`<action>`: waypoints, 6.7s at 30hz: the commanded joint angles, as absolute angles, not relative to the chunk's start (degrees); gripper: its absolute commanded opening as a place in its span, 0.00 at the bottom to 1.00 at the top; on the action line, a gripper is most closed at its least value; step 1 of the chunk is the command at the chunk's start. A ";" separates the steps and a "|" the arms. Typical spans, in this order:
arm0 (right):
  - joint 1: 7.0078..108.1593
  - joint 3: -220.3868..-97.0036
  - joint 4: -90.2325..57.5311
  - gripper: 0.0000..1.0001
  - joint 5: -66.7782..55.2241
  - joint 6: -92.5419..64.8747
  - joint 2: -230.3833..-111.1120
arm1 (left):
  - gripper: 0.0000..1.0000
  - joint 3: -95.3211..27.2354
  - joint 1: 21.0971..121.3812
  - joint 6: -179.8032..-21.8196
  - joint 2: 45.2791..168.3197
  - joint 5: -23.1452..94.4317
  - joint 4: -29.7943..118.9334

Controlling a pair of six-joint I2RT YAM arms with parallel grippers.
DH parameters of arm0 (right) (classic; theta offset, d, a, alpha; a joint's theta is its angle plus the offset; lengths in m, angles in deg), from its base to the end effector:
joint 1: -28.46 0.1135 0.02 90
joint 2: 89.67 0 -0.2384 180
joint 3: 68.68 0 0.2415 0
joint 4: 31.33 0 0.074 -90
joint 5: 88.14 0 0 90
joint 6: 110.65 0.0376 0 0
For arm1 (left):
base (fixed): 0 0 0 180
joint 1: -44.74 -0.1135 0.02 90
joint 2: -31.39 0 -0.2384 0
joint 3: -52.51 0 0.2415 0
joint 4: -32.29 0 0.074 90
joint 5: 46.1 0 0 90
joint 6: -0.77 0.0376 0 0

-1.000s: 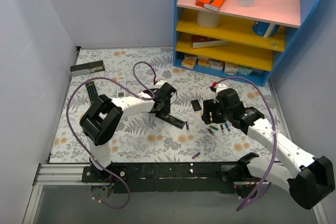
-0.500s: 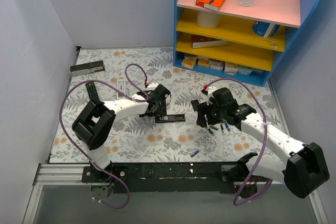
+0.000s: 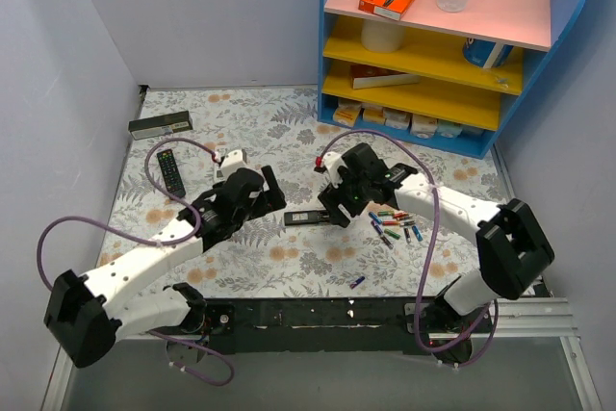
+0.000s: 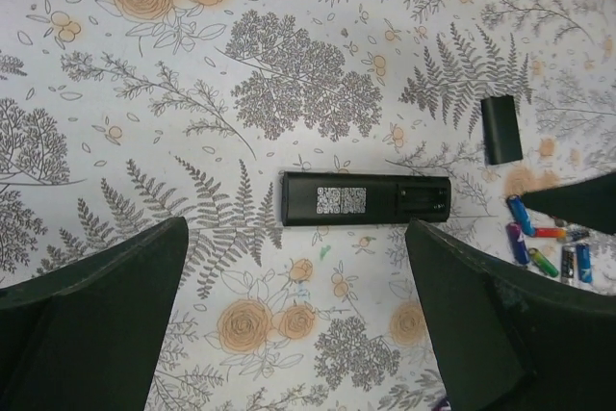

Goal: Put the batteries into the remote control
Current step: Pick up the remote control from the center of the board, then pick up the battery from the center of the board.

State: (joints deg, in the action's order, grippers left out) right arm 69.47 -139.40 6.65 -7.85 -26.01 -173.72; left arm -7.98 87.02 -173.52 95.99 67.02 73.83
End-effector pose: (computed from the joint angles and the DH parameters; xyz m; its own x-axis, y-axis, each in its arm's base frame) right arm 0.2220 0.2014 0.2082 -0.5186 -0.5730 -0.6347 -0.7782 0.6238 0.0727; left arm 0.1834 -0.1469 0.2339 -0.4662 -0.8129 -0.3489 -0.4851 0.5648 -0.6676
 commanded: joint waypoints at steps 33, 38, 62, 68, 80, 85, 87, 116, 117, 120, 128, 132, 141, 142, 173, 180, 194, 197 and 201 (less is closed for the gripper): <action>75.48 -152.94 13.65 0.57 -8.86 -49.22 -195.94 | 0.98 9.29 86.66 -187.30 68.30 64.74 68.74; 75.92 -147.05 8.47 0.43 -10.88 -43.86 -191.98 | 0.98 13.51 86.66 -191.53 69.18 62.36 63.29; 76.00 -128.24 -16.23 0.18 -19.05 -10.38 -177.74 | 0.98 19.59 86.66 -200.50 95.28 52.61 28.84; 75.65 -126.22 -20.98 0.17 -20.98 -5.54 -177.56 | 0.94 18.88 86.66 -201.29 102.22 52.69 28.66; 75.22 -125.25 -24.15 0.17 -22.48 -1.49 -178.26 | 0.66 15.72 86.66 -199.97 111.20 47.51 22.51; 75.22 -125.34 -24.33 0.18 -22.57 -1.05 -178.17 | 0.48 15.01 86.66 -199.36 112.51 46.11 20.92; 75.21 -125.42 -24.24 0.18 -22.31 -0.96 -178.08 | 0.38 14.75 86.66 -199.01 112.78 45.93 20.49; 74.69 -133.51 15.72 0.78 -4.30 -10.71 -160.16 | 0.00 16.15 76.56 -178.01 96.35 27.12 16.96; 74.69 -133.60 16.97 0.77 -3.42 -10.89 -159.63 | 0.00 16.15 76.56 -177.31 95.65 26.51 17.31; 74.69 -133.86 22.75 0.76 -4.02 -11.33 -158.49 | 0.00 14.84 76.47 -174.58 93.89 25.01 19.77; 74.86 -128.24 26.12 0.66 -7.28 -1.95 -159.36 | 0.00 15.10 76.38 -173.78 90.02 26.85 23.55; 75.39 -125.26 23.75 0.62 -7.19 4.74 -159.10 | 0.00 15.10 76.47 -173.96 88.00 29.13 26.01; 77.41 -123.32 20.06 0.49 -5.96 13.62 -160.68 | 0.01 14.66 76.47 -173.52 86.50 30.10 31.55; 77.67 -122.97 19.62 0.49 -6.13 14.76 -160.94 | 0.00 14.49 76.47 -173.43 86.41 30.45 32.08; 88.13 -125.95 25.42 0.33 12.41 59.24 -168.33 | 0.00 14.66 81.74 -165.87 76.13 37.22 44.21; 88.22 -126.03 24.80 0.23 11.36 59.07 -170.08 | 0.00 15.01 81.83 -165.70 75.43 37.84 44.65; 88.31 -136.74 21.55 0.01 22.84 40.37 -169.57 | 0.00 16.51 81.83 -171.66 80.07 34.85 35.70; 88.31 -139.39 18.57 0.01 28.38 32.63 -165.36 | 0.00 15.89 81.74 -172.81 82.19 34.50 31.65; 88.31 -140.10 10.76 0.01 32.97 20.07 -159.73 | 0.00 12.82 81.74 -173.34 88.50 34.24 27.96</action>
